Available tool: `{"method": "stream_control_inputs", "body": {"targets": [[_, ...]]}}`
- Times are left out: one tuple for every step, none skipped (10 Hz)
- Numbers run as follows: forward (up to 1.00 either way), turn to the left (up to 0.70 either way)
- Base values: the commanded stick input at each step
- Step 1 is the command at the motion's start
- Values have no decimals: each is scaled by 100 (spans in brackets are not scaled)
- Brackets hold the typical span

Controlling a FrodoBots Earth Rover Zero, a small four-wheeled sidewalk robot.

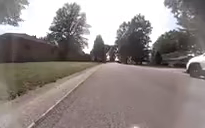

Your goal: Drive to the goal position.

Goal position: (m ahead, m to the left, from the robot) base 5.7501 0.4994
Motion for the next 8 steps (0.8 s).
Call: {"method": "stream_control_inputs", "body": {"targets": [[100,0],[100,0],[100,0],[100,0],[100,-22],[100,-37],[100,0],[100,0]]}}
